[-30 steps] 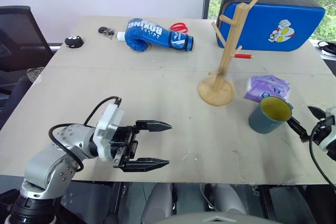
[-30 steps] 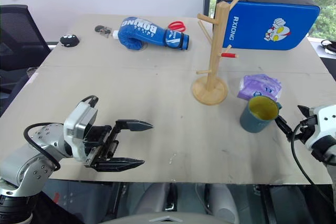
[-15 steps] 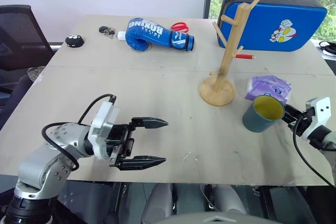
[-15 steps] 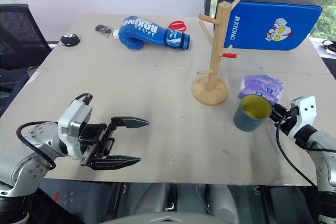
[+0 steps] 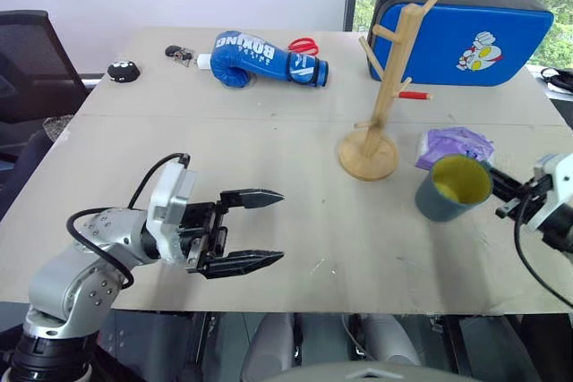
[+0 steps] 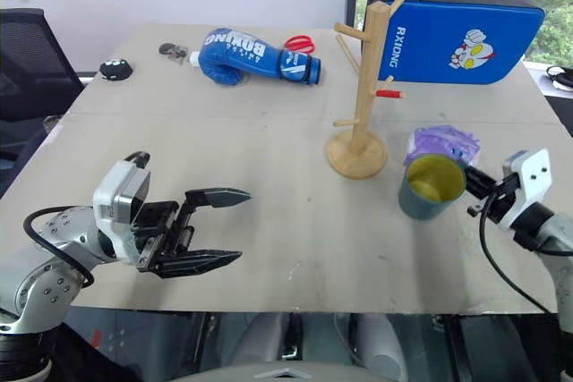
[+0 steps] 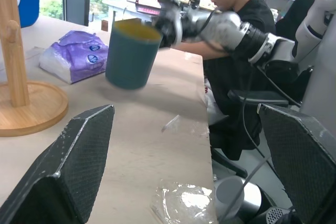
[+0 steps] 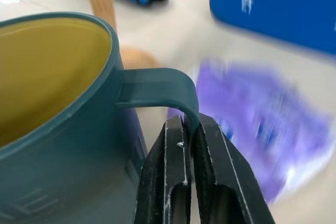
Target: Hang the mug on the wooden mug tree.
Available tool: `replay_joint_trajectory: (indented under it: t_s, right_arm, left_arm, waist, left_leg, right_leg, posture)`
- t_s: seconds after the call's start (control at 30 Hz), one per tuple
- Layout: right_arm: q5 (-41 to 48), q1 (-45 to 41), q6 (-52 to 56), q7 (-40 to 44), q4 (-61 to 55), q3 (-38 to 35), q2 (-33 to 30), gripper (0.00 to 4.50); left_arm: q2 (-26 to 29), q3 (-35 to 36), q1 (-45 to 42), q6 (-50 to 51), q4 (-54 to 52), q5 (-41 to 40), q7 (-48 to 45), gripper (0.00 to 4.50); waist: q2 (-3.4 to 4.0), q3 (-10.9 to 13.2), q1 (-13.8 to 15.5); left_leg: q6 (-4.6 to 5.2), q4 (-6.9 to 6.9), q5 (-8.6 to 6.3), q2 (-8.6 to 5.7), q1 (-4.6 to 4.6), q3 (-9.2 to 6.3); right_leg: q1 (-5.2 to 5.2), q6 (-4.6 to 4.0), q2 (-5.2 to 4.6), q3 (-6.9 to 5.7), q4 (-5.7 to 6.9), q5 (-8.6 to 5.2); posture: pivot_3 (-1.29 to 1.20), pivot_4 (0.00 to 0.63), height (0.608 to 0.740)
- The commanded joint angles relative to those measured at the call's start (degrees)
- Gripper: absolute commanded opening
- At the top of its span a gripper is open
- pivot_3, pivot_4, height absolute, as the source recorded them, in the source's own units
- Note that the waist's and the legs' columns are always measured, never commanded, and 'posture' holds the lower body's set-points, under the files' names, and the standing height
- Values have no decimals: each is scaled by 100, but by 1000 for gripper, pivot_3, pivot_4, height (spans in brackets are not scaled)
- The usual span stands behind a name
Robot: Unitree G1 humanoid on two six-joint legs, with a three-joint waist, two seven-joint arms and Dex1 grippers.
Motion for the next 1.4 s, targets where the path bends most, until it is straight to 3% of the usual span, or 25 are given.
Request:
replay_joint_trajectory:
  t_s: [0.03, 0.37, 0.77, 0.83, 0.93, 1.03, 1.07, 1.27, 1.4]
  right_arm:
    - [174, -542, 320, -42, -500, -33, -423, 55]
    - [-251, -2633, 1396, -231, -81, 1190, -1103, 55]
    - [-771, -4313, 1424, 544, 1108, 2543, -866, 55]
    - [-1030, -4482, 1254, 639, 1515, 2758, -773, 584]
    - [-1283, -4529, 955, 689, 1869, 2810, -683, 1759]
    - [-1296, -4466, 877, 763, 1924, 2646, -694, 3232]
    - [-1154, -4334, 952, 831, 1804, 2444, -760, 3463]
    - [-610, -2932, 1031, 1322, 874, 1330, -1336, 3463]
    - [-262, -1999, 1125, 1383, 393, 509, -1384, 3463]
  left_arm:
    - [-46, 146, -174, -79, 97, -71, 50, 4500]
    - [-109, 443, 64, -164, 7, -23, 275, 4500]
    - [-345, 791, 752, -242, -743, -184, 952, 4500]
    - [-403, 852, 748, -241, -827, -282, 1124, 4500]
    - [-475, 947, 704, -236, -949, -469, 1337, 4500]
    - [-472, 988, 699, -221, -1015, -564, 1458, 4500]
    - [-462, 994, 716, -217, -1027, -560, 1486, 4500]
    - [-476, 920, 674, -215, -900, -552, 1528, 4500]
    - [-533, 846, 630, -165, -628, -365, 1753, 4500]
  waist:
    - [-1, 0, 10]
    - [-2, 2, 15]
    - [-6, 8, 15]
    - [-6, 8, 24]
    - [-6, 8, 34]
    - [-6, 8, 24]
    - [-6, 8, 24]
    - [-7, 9, 42]
    - [-6, 8, 13]
  left_leg:
    - [0, 0, 0, 0, 0, -3]
    - [0, -2, 0, 0, -16, -3]
    - [0, -2, 0, 1, -20, -2]
    - [0, -2, 0, 1, -20, -5]
    - [0, -2, 0, 0, -21, -4]
    - [-1, -1, 0, -1, -23, -2]
    - [-1, -2, 0, -1, -23, -2]
    - [-1, -5, -1, -3, -32, -16]
    - [0, -5, -2, -2, -18, -6]
  right_leg:
    - [0, 0, 1, -2, 0, 0]
    - [-8, -4, -1, -4, -7, 0]
    - [-11, -4, -4, -4, -9, 0]
    - [-11, -5, -4, -7, -8, 1]
    - [-10, -5, -5, -7, -8, 1]
    - [-10, -4, -6, -5, -10, 1]
    - [-11, -4, -6, -5, -10, 1]
    - [-8, 4, -11, -20, -14, 5]
    - [-5, 2, -7, -11, -12, 3]
  posture:
    - [0, 150, 740]
    - [0, 150, 740]
    - [0, 150, 740]
    - [0, 150, 740]
    - [0, 150, 740]
    - [0, 150, 740]
    - [0, 150, 740]
    - [0, 150, 740]
    - [0, 150, 740]
